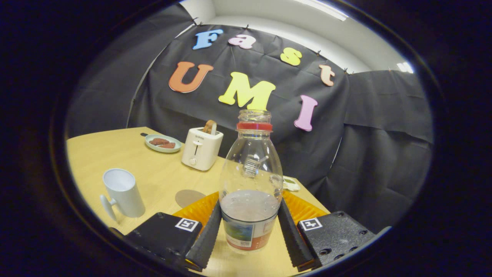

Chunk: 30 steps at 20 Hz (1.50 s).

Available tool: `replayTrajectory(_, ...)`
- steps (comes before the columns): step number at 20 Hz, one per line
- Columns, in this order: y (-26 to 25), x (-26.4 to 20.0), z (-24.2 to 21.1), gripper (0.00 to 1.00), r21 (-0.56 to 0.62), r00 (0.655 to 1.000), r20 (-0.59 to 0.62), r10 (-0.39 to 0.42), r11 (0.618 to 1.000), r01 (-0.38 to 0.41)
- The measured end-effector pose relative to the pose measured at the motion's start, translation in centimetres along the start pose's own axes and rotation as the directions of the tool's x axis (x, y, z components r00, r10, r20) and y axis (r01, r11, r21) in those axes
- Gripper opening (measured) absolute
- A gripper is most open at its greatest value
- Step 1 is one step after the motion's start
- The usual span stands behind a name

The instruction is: Take the bottle from table, then pour the juice into the cup, finally place the bottle on the coaster

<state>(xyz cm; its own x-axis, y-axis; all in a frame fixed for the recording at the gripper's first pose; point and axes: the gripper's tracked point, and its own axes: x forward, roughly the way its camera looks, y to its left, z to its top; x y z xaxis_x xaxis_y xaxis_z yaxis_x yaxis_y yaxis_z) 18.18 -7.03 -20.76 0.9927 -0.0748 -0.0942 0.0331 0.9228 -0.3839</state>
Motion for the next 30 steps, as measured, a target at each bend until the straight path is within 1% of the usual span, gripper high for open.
replayTrajectory(3, 0.4, 0.1, 0.7, 0.81, -0.109, 1.0, -0.009, -0.001, 0.994, 0.0)
replayTrajectory(6, 1.3, 0.0, 0.9, 0.81, -0.209, 1.0, -0.016, 0.002, 0.978, -0.005)
replayTrajectory(8, 1.9, -0.3, 1.7, 0.81, -0.282, 1.0, 0.004, -0.007, 0.96, 0.008)
replayTrajectory(11, 3.3, -0.7, 1.8, 0.81, -0.366, 1.0, -0.001, -0.001, 0.931, 0.0)
replayTrajectory(14, 4.1, -0.4, 1.3, 0.81, -0.459, 1.0, -0.008, -0.02, 0.888, 0.014)
replayTrajectory(17, 5.3, 0.1, 0.9, 0.81, -0.58, 1.0, -0.008, -0.029, 0.814, 0.019)
replayTrajectory(22, 6.9, 0.0, 1.2, 0.81, -0.758, 0.999, 0.04, -0.022, 0.65, 0.045)
replayTrajectory(24, 7.4, -0.4, 1.8, 0.81, -0.798, 0.997, 0.069, -0.017, 0.6, 0.065)
replayTrajectory(27, 8.0, -0.6, 2.2, 0.81, -0.833, 0.996, 0.087, -0.011, 0.547, 0.079)
replayTrajectory(28, 8.1, -0.7, 2.3, 0.81, -0.851, 0.996, 0.092, -0.009, 0.518, 0.083)
replayTrajectory(30, 8.2, -0.7, 2.5, 0.81, -0.889, 0.994, 0.106, -0.004, 0.448, 0.097)
